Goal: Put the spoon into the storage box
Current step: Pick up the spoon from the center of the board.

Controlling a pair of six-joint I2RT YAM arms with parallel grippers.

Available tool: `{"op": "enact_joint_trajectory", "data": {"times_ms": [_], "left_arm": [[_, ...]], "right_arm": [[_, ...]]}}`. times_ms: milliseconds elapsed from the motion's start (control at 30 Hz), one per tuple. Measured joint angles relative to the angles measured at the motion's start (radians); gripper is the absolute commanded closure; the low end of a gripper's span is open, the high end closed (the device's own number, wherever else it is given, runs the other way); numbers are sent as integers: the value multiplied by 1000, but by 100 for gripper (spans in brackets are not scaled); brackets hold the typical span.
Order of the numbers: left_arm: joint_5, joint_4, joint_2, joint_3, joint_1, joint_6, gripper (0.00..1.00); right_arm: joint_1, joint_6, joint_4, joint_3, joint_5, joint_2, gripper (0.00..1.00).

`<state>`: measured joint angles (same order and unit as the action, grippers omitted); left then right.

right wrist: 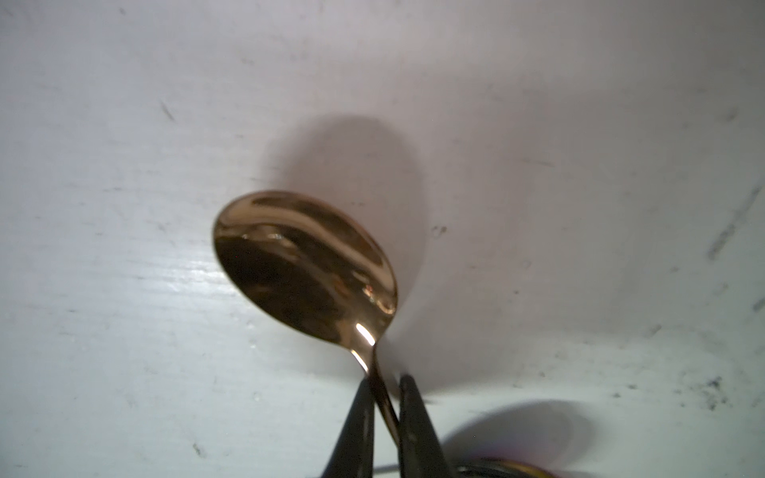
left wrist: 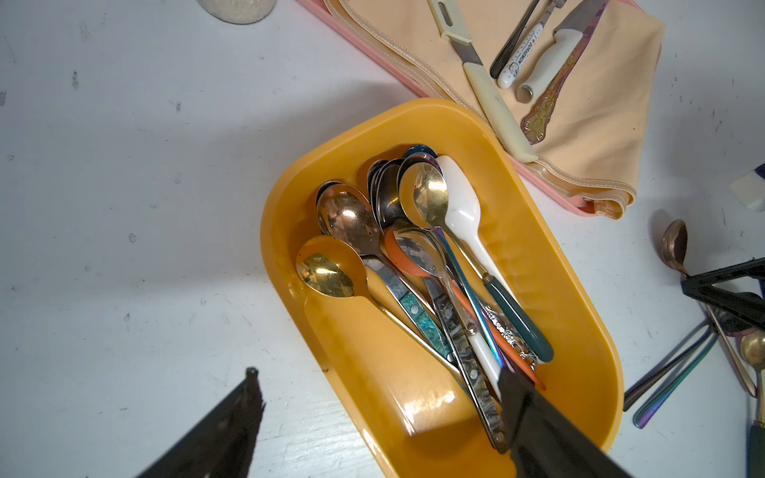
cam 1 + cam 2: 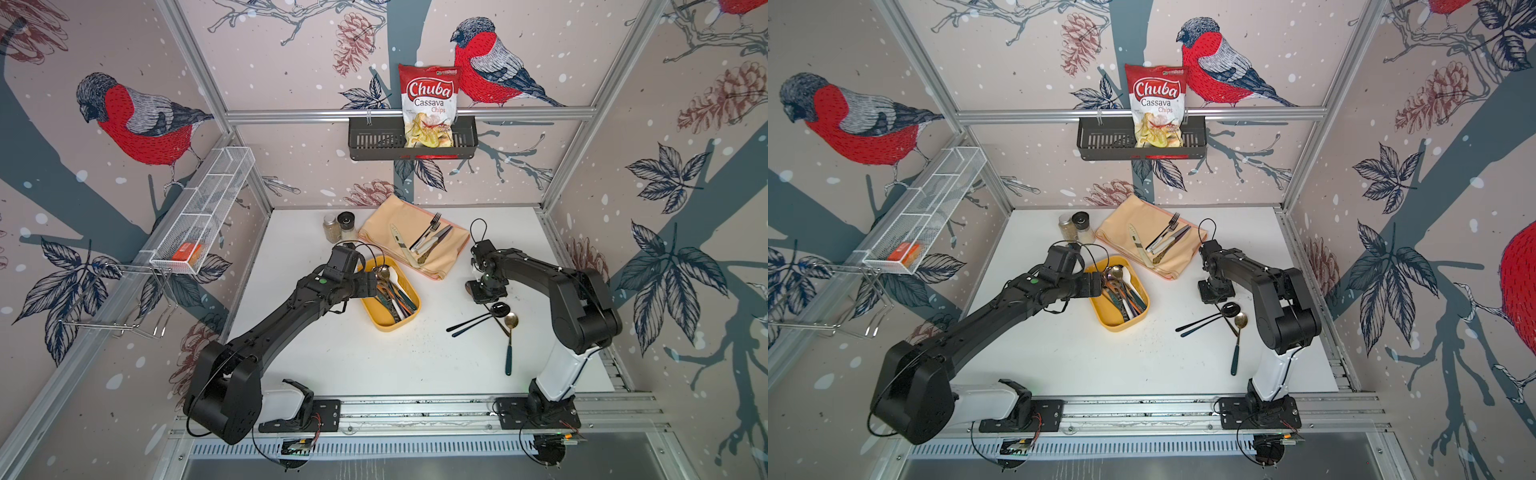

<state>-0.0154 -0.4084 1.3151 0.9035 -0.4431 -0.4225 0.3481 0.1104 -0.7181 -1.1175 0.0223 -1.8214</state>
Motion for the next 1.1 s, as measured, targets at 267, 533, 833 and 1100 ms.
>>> {"op": "enact_joint_trajectory", "data": {"times_ms": [267, 533, 833, 1100], "left_arm": [[0, 0, 0, 0, 0, 0, 9], [12, 0, 0, 0, 0, 0, 9], [16, 0, -6, 0, 0, 0, 8], [8, 5, -47, -38, 71, -23, 8]], "right_arm": [[24, 1, -2, -25, 19, -7, 90], [35, 3, 47, -47, 37, 5, 90], [42, 23, 78, -95, 70, 12, 90], [64, 46, 45, -155, 84, 48, 91]]}}
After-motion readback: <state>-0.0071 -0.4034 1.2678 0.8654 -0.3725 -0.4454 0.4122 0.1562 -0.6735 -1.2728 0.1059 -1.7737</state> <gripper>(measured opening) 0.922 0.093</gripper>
